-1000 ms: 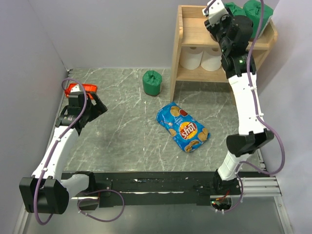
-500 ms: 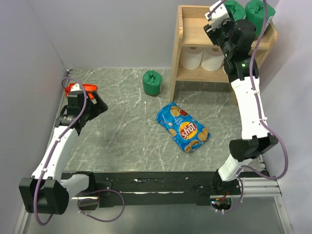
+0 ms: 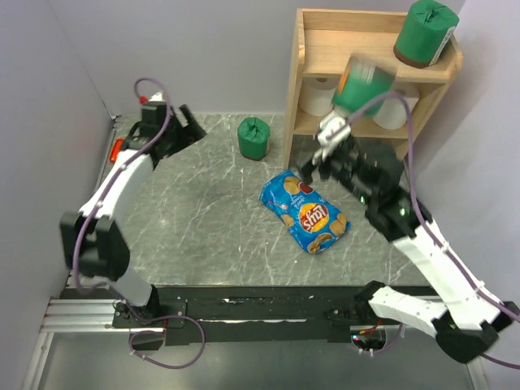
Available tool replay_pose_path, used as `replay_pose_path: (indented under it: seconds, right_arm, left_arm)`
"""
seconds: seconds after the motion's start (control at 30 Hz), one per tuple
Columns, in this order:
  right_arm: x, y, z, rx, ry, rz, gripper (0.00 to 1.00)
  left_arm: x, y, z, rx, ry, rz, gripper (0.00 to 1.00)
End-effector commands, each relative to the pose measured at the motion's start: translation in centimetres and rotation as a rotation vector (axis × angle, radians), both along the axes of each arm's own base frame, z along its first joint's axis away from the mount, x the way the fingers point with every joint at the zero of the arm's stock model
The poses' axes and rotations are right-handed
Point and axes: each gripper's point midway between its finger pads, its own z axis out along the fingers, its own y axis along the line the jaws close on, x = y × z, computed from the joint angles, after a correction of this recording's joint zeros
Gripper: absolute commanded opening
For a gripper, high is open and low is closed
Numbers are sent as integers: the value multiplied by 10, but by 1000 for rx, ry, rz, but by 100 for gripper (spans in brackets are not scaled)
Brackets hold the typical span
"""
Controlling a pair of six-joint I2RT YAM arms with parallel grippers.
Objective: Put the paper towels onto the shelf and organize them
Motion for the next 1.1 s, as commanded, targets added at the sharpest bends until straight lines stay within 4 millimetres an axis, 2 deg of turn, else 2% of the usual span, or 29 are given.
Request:
replay_pose_path:
  seconds: [0.0, 0.03, 0.07, 0.1, 0.13, 0.17, 0.2, 0.23, 0.27, 0.3, 0.33, 0.37, 0.43, 0.47, 0.5, 0.53, 0.57, 0.7, 0.9, 1.07]
  right_arm:
    - [-41, 15, -18, 219, 119, 45, 100]
    - [-45, 15, -34, 225, 160, 35, 100]
    - [-52, 10, -33, 252, 167, 27, 100]
    - [-57, 10, -41, 266, 204, 23, 100]
    - [-59, 7, -49, 266, 221, 14, 100]
    - [-65, 2, -47, 277, 214, 14, 100]
    - [-67, -2, -49, 280, 212, -2, 99]
    - [-68, -6, -54, 278, 214, -14, 100]
    - [-71, -11, -50, 292, 199, -20, 100]
    - [-71, -16, -51, 298, 196, -44, 100]
    - [-71, -18, -53, 296, 199, -51, 100]
    - [-73, -18, -53, 298, 197, -49, 100]
    - [-72, -18, -56, 281, 208, -49, 100]
    - [-72, -17, -57, 276, 211, -50, 99]
    - [-71, -17, -57, 271, 213, -52, 99]
    - [-69, -16, -59, 262, 221, -57, 100]
    - [-69, -15, -60, 259, 225, -55, 100]
    - [-61, -13, -65, 250, 226, -74, 100]
    - [-52, -19, -74, 229, 243, -143, 100]
    - [-49, -19, -82, 219, 260, -161, 100]
  left_arm:
    - [38, -45, 1, -44, -54, -96, 95]
    - [48, -53, 10, -53, -94, -112, 94]
    - [57, -60, -4, -45, -79, -124, 94]
    - [62, -69, -8, -44, -82, -139, 94]
    - [72, -76, 0, -51, -119, -145, 94]
    - [82, -82, -19, -58, -91, -150, 93]
    - [87, -88, -23, -70, -89, -157, 93]
    - [95, -93, -19, -88, -104, -163, 92]
    - [103, -99, -31, -110, -92, -162, 92]
    - [107, -105, -34, -120, -94, -168, 92]
    - [114, -109, -27, -130, -114, -170, 93]
    - [120, -114, -37, -133, -110, -176, 94]
    - [128, -127, -32, -126, -135, -188, 95]
    - [132, -132, -42, -107, -127, -201, 95]
    - [135, -138, -36, -98, -142, -205, 95]
    - [137, -141, -37, -88, -144, -204, 96]
    - [139, -144, -47, -74, -131, -205, 96]
    - [146, -151, -51, -72, -125, -192, 96]
    - [157, -151, -66, -69, -115, -164, 96]
    - [160, -150, -88, -54, -73, -141, 95]
